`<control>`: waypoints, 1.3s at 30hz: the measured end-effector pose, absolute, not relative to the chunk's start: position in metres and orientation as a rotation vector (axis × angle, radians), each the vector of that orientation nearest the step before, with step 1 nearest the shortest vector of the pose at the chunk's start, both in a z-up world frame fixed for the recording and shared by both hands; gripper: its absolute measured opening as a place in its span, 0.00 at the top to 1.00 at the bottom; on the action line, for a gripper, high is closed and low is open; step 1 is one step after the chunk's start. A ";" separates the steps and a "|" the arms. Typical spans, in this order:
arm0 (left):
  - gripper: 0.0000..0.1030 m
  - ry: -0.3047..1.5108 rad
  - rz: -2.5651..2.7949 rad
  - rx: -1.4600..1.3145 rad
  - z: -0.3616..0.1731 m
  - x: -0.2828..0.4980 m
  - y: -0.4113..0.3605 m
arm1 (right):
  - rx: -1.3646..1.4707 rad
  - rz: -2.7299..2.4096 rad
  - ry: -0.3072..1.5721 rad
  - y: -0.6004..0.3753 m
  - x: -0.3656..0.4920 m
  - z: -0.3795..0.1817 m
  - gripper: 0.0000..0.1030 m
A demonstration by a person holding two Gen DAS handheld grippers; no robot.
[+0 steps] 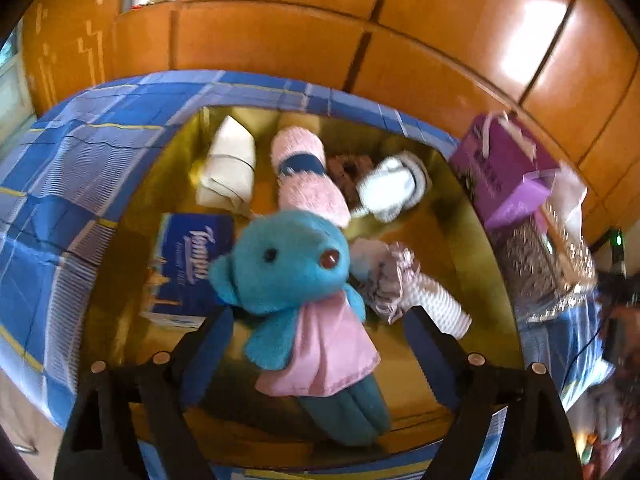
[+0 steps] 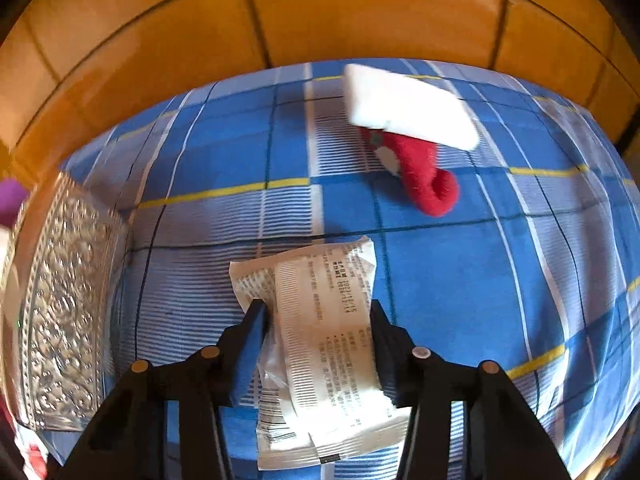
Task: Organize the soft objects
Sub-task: 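Lower the teddy bear into the gold tray with left tool while right tool holds packet, then lower the white printed packet into the gold tray and open the right tool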
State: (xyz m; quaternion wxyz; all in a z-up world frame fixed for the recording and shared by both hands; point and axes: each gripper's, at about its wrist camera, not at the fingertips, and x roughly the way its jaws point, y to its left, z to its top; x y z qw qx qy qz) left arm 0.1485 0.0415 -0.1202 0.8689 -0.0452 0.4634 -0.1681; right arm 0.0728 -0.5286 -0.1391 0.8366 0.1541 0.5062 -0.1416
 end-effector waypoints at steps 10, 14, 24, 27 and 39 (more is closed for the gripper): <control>0.02 0.822 -0.283 -0.134 -0.090 0.133 0.053 | 0.492 -0.311 0.866 -0.533 0.026 -0.107 0.56; 0.02 0.808 -0.293 -0.143 -0.086 0.130 0.048 | 0.521 -0.268 0.793 -0.517 0.007 -0.081 0.56; 0.02 0.766 -0.338 -0.115 -0.079 0.113 0.037 | 0.539 -0.031 0.674 -0.430 -0.013 -0.018 0.56; 0.02 0.752 -0.328 -0.123 -0.076 0.112 0.042 | 0.532 0.061 0.656 -0.400 -0.011 -0.004 0.56; 0.02 0.730 -0.266 -0.199 -0.074 0.113 0.078 | 0.348 0.358 0.768 -0.237 0.060 -0.011 0.56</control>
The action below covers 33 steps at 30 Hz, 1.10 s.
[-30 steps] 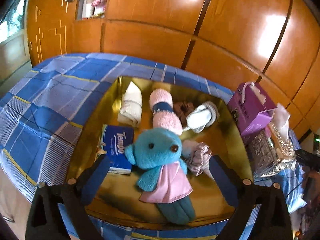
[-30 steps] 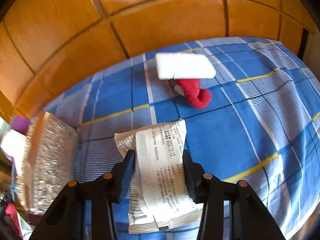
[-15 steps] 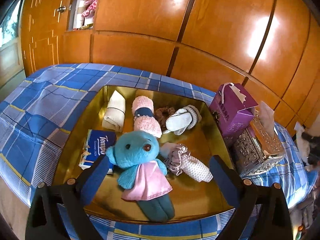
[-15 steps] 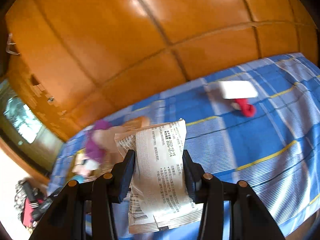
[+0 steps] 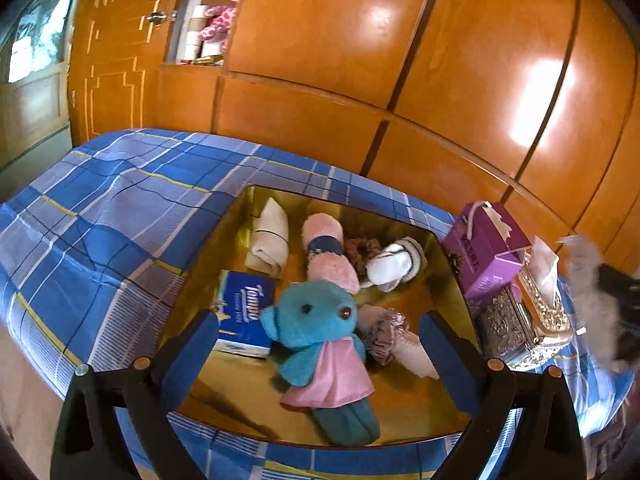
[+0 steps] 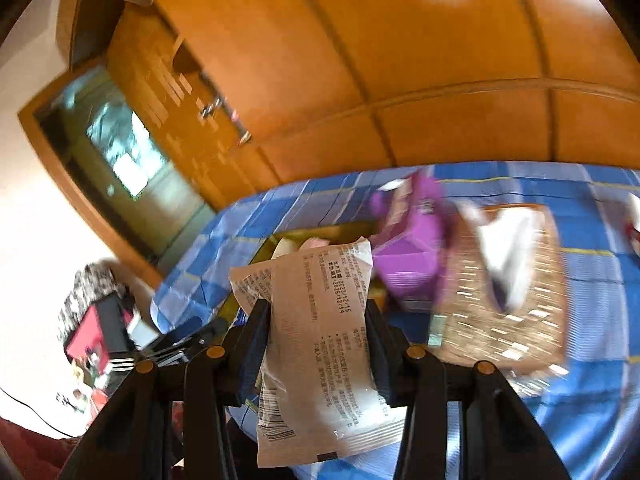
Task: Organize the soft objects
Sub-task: 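Lower the white printed packet into the gold tray and open the right tool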
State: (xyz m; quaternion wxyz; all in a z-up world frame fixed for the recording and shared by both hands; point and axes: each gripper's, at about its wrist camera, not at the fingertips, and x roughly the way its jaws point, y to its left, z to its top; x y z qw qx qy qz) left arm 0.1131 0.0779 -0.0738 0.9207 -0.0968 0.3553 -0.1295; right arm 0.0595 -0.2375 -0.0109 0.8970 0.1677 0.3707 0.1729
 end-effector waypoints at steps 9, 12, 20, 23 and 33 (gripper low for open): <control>0.02 0.740 -0.221 -0.247 -0.079 0.114 0.104 | 0.065 0.236 0.827 -0.156 0.143 -0.068 0.56; 0.02 0.740 -0.211 -0.265 -0.079 0.114 0.111 | -0.098 0.158 0.814 -0.140 0.157 -0.084 0.56; 0.02 0.742 -0.196 -0.300 -0.082 0.116 0.123 | -0.285 0.073 0.883 -0.123 0.167 -0.121 0.55; 0.02 0.744 -0.191 -0.307 -0.082 0.117 0.125 | -0.198 0.104 0.939 -0.127 0.161 -0.125 0.55; 0.02 0.742 -0.194 -0.308 -0.081 0.116 0.122 | -0.090 0.060 0.839 -0.140 0.126 -0.085 0.48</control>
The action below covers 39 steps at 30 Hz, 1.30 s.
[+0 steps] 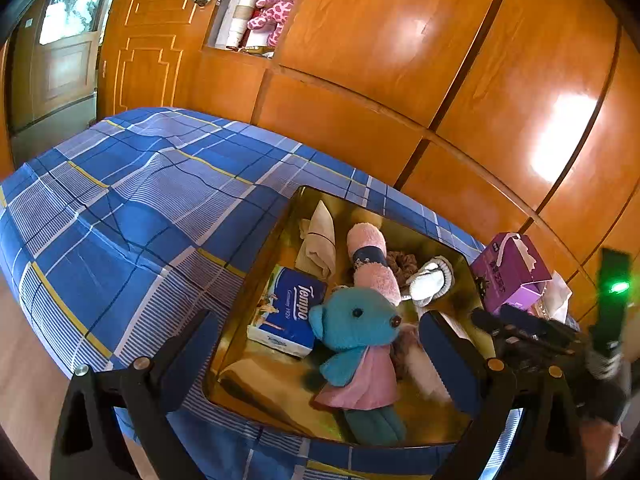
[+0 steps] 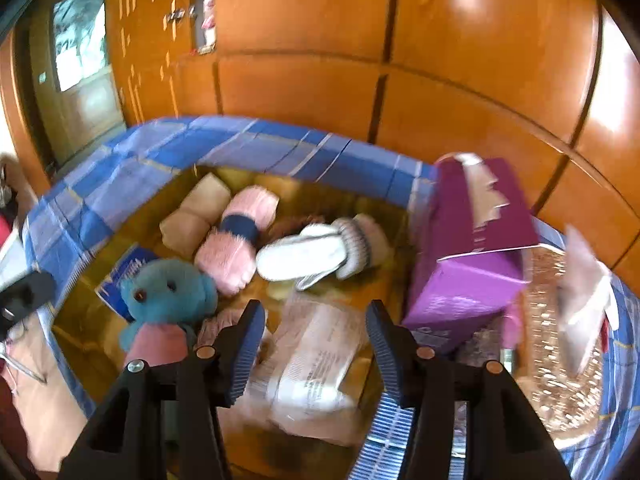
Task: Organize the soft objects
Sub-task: 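Lower the white printed packet into the gold tray and open the right tool, then reach the right tool to the red Santa sock on the bedspread and grasp it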
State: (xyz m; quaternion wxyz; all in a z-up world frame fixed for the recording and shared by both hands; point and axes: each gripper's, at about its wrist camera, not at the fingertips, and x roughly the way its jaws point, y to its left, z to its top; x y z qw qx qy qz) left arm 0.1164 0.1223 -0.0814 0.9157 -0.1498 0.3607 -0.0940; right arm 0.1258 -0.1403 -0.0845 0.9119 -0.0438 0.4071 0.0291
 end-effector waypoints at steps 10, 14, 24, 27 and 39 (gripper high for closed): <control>0.02 0.762 -0.232 -0.275 -0.080 0.115 0.103 | 0.112 0.167 0.696 -0.173 0.083 -0.037 0.48; 0.02 0.773 -0.252 -0.267 -0.078 0.116 0.094 | 0.156 0.170 0.671 -0.186 0.072 -0.026 0.48; 0.00 0.777 -0.330 -0.232 -0.067 0.114 0.066 | 0.198 0.110 0.600 -0.220 0.047 -0.010 0.48; 0.00 0.787 -0.356 -0.217 -0.065 0.114 0.054 | 0.221 0.040 0.577 -0.245 0.039 -0.007 0.48; 0.00 0.777 -0.466 -0.123 -0.042 0.109 -0.001 | 0.324 -0.330 0.664 -0.371 0.026 -0.035 0.48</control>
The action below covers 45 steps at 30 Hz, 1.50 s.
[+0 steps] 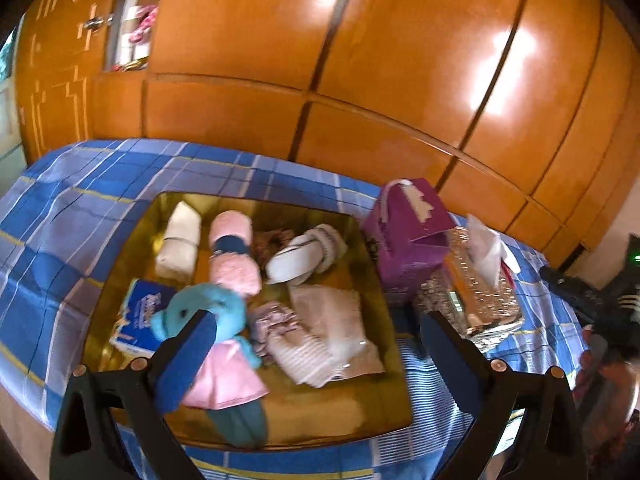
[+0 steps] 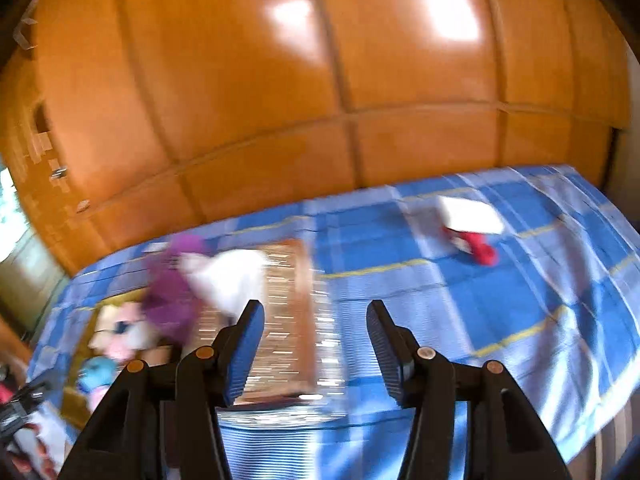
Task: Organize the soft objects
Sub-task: 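Reach the right tool to the red Santa sock on the bedspread and grasp it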
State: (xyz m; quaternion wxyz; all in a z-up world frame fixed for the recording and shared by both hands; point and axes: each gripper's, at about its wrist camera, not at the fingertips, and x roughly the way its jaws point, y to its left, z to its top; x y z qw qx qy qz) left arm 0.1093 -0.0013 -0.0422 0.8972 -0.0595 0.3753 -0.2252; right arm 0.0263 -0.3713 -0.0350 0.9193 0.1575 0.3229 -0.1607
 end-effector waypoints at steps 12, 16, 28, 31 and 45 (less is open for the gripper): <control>0.00 0.765 -0.625 -0.041 -0.016 0.097 -0.079 | 0.384 -0.469 0.769 -0.456 0.013 -0.091 0.48; 0.00 0.768 -0.669 -0.014 -0.010 0.096 -0.106 | 0.393 -0.466 0.778 -0.488 0.017 -0.112 0.48; 0.00 0.821 -0.733 0.014 -0.010 0.086 -0.155 | 0.405 -0.485 0.805 -0.601 0.088 -0.141 0.36; 0.00 0.831 -0.724 0.032 -0.012 0.083 -0.156 | 0.412 -0.502 0.844 -0.617 0.108 -0.152 0.36; 0.00 0.813 -0.810 0.079 -0.007 0.077 -0.196 | 0.489 -0.191 0.726 -0.581 0.051 -0.138 0.83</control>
